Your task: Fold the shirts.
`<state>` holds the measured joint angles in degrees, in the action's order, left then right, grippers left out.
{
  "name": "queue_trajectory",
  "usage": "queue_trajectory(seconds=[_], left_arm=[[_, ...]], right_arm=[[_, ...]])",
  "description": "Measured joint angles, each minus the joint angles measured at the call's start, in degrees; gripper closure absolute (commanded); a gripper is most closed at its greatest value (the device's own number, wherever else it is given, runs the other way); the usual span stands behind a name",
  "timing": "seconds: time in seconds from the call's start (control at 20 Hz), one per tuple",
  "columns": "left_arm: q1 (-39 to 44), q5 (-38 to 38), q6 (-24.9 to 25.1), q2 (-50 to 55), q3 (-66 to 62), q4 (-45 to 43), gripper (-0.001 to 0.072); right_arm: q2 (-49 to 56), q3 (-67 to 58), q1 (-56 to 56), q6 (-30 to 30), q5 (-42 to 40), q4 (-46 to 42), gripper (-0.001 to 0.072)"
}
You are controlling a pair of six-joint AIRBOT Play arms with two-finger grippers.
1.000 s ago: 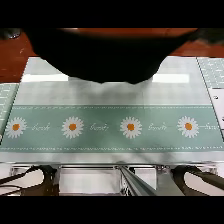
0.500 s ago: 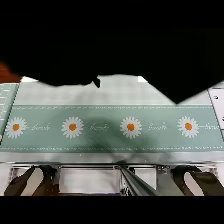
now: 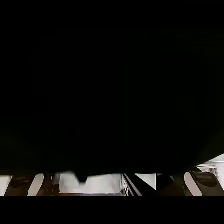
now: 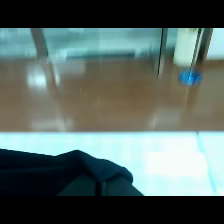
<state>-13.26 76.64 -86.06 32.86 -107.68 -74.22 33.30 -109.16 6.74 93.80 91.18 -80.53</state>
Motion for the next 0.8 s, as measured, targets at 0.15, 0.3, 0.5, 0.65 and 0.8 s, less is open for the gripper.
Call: queue_trajectory(seconds=[0.15, 0.3, 0.5, 0.65, 0.8], left_arm=[[1.38, 0.09, -1.40, 1.07, 7.50, -2.12, 0.0686], [1.95, -2.56, 0.00, 4.98, 16.98, 2.01, 0.0686], [4.17, -8.28, 1.95, 14.67, 25.00, 5.92, 0.0686], [7.67, -14.12, 2.69, 24.17, 27.08, 7.10, 0.0686], [10.93, -22.25, 2.36, 33.35, 27.82, 7.74, 0.0686]], right_arm=[[3.80, 0.04, 0.00, 0.02, 5.03, 1.86, 0.0667], [9.99, 0.04, -0.04, -1.60, 7.37, 3.93, 0.0667], [22.08, 0.04, -0.04, -3.41, 7.82, 5.81, 0.0667], [33.00, 0.07, -0.04, -4.13, 5.49, 6.21, 0.0667], [44.30, 0.09, -0.04, -4.20, -0.63, 6.49, 0.0667]])
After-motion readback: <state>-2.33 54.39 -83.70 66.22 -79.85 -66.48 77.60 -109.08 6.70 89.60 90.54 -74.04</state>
